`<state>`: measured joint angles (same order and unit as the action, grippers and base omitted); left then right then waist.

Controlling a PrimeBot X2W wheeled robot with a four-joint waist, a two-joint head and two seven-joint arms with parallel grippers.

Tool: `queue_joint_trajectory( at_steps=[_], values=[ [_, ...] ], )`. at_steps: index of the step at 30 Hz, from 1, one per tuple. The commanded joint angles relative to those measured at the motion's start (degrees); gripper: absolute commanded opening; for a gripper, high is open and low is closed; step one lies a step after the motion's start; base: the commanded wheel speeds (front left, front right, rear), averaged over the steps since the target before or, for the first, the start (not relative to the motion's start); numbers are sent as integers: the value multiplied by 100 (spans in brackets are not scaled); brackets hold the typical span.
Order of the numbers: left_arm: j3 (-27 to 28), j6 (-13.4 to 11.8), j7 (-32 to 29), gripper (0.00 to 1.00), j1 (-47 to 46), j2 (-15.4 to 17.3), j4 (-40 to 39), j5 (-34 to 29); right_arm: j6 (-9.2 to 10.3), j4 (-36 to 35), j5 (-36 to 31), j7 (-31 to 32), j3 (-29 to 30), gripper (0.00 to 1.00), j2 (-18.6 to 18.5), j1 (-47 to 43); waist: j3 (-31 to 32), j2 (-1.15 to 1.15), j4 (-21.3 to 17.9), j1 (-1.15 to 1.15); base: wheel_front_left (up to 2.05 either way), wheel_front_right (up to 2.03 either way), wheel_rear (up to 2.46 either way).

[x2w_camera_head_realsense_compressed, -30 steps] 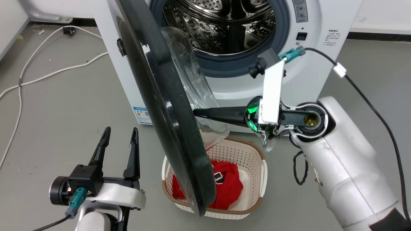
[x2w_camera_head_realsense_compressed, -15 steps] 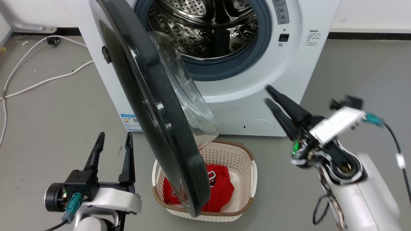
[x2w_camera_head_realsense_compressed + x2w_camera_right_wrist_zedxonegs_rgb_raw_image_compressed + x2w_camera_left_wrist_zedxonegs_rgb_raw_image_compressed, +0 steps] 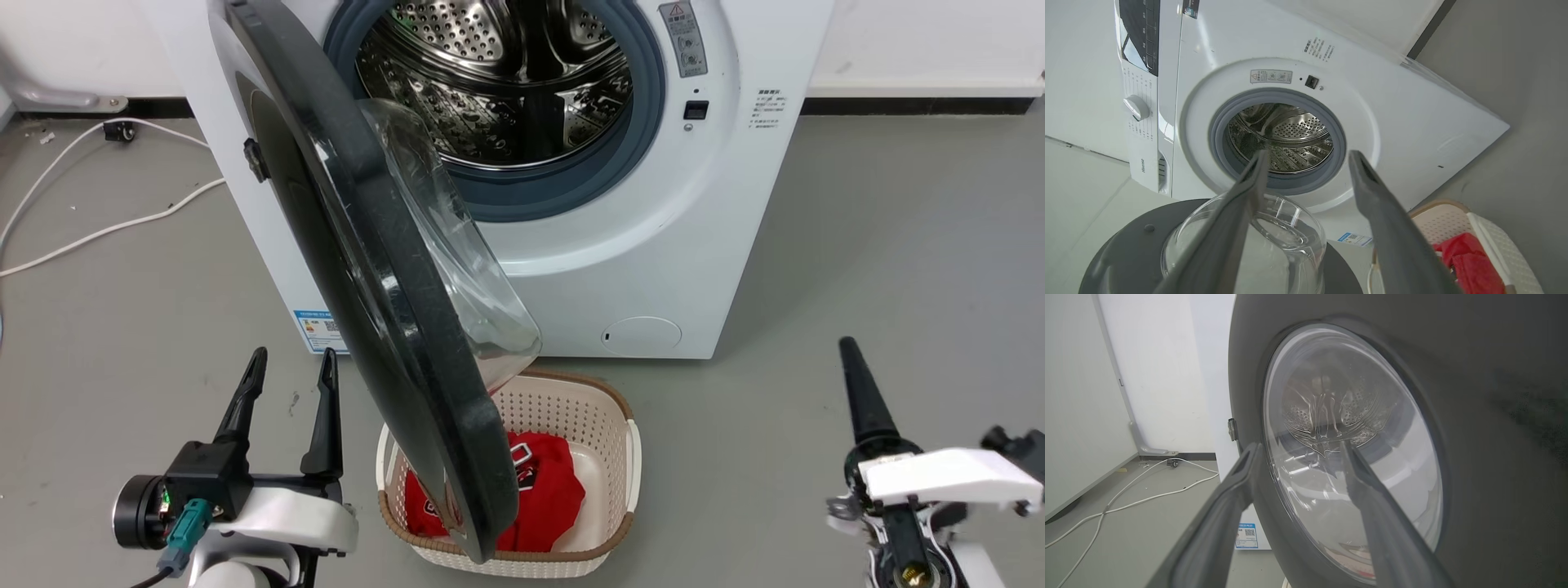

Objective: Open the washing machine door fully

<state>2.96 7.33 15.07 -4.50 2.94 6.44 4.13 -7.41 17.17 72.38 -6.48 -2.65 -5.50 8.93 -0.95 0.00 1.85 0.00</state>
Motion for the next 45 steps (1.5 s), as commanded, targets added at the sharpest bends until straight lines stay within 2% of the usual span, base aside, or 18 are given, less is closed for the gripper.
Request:
queue_joint_trajectory(
  at_steps=[1, 4, 8, 12, 15, 18, 23, 29, 43, 44, 45],
  values=[
    [26, 4, 13, 100, 104, -3, -1, 0, -14, -112, -764, -481, 13, 100, -96, -181, 53, 0, -21, 0, 0, 0, 0],
    [47, 5, 13, 100, 136, -4, 0, -12, -14, -215, -1919, -754, 176, 100, -195, -224, 82, 0, -42, 0, 0, 0, 0],
    [58, 4, 13, 100, 137, -3, -13, -22, -13, -667, -3567, -853, 642, 100, 22, -289, 94, 0, -52, 0, 0, 0, 0],
    [65, 4, 13, 100, 103, -4, -20, -14, -8, -1419, -5035, -864, 925, 100, 201, -385, 78, 0, -69, 0, 0, 0, 0],
    [75, 5, 13, 100, 77, -4, -20, -19, -7, -1951, -5816, -778, 904, 100, 260, -524, 60, 0, -84, 0, 0, 0, 0],
    [71, 6, 13, 100, 46, -5, -21, -31, -7, -2372, -6303, -662, 780, 100, 269, -683, 44, 0, -89, 0, 0, 0, 0],
    [68, 8, 13, 100, 25, -5, -24, -47, -7, -2670, -6763, -482, 570, 100, 269, -1046, 42, 0, -90, 0, 0, 0, 0],
    [77, 11, 13, 100, 1, -5, -30, -59, -7, -2492, -6969, -444, 570, 100, 267, -1302, 14, 0, -89, 0, 0, 0, 0],
    [74, 13, 13, 100, -40, -5, -46, -86, -7, -2205, -6854, -458, 532, 100, 268, -1200, -36, 0, -108, 0, 0, 0, 0],
    [65, 15, 13, 40, -45, -1, -114, -93, -7, -2188, -6844, -459, 538, 100, 267, -1190, -43, 0, -107, 0, 0, 0, 0],
    [65, 15, 13, 40, -45, -1, -114, -93, -7, -2188, -6844, -459, 538, 100, 267, -1190, -43, 0, -107, 0, 0, 0, 0]
  ],
)
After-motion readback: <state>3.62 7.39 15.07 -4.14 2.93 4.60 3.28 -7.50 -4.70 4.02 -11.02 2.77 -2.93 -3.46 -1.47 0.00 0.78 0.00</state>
